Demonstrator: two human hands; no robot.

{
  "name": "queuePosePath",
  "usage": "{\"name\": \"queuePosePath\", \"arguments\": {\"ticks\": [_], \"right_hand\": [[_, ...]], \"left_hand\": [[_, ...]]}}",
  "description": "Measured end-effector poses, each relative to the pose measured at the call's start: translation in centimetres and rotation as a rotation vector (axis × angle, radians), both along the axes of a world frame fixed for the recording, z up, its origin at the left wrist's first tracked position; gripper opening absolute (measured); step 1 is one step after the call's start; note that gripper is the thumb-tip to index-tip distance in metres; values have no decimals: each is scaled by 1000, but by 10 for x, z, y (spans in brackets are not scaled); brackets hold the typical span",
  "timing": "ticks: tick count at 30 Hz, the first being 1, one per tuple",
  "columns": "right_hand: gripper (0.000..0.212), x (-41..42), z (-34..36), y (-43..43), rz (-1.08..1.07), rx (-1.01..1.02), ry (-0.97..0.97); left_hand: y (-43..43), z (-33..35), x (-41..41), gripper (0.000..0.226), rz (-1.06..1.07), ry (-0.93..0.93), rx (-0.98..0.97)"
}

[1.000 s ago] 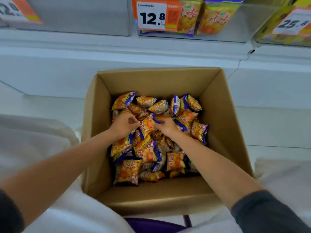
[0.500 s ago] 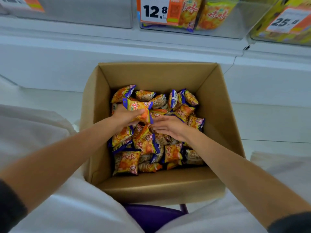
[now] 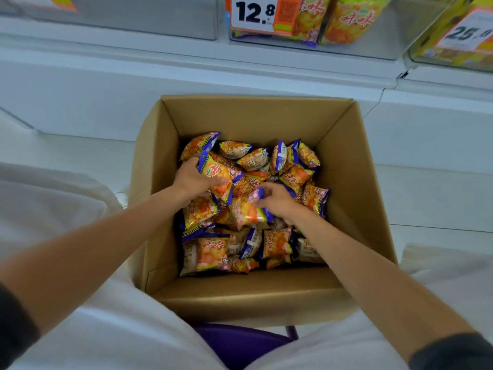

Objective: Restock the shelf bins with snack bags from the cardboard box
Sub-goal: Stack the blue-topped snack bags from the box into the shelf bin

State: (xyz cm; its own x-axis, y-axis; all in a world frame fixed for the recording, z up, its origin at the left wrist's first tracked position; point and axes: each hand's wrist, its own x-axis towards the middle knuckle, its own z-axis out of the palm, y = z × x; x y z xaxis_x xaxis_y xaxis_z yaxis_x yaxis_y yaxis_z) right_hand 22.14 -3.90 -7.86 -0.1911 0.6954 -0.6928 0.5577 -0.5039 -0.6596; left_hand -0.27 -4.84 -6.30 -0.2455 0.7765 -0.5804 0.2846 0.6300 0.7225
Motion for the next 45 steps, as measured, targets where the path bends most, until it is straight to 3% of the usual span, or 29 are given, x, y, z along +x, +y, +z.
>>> {"name": "queuePosePath", "arguments": {"ticks": [4,9,12,17,20,23,25,27,30,34,37,42,45], "right_hand": [[70,30,37,34,-271,137,210],[36,25,57,32,-337,1,553],[33,12,53,22,-338,-11,552],[24,8,62,22,-321,89,522],[28,10,68,24,-368,105,567],[28,11,72,25,-330,118,571],[29,10,78,24,-204,200,441],[48,13,92,27,-11,389,183],[98,19,129,38,290,636,12],[122,17,179,61,747,880,-355],[120,18,207,79,808,902,-499],[78,45,254,103,754,1029,-603],[85,75,294,125,630,1123,-645]], "left_hand": [[2,4,4,93,10,-2,36],[5,21,22,45,-34,-213,38],[11,32,28,27,143,-515,-80],[10,47,28,13,170,-719,-97],[10,60,35,28,93,-763,-64],[12,63,46,76,-58,-580,30],[13,67,51,80,-12,-475,113],[18,73,50,73,27,-412,180],[28,87,47,70,-154,-257,271],[45,122,59,71,-407,-146,387],[66,150,70,70,-456,-175,408],[98,199,92,71,-619,-135,525],[128,231,100,61,-469,-222,633]]}}
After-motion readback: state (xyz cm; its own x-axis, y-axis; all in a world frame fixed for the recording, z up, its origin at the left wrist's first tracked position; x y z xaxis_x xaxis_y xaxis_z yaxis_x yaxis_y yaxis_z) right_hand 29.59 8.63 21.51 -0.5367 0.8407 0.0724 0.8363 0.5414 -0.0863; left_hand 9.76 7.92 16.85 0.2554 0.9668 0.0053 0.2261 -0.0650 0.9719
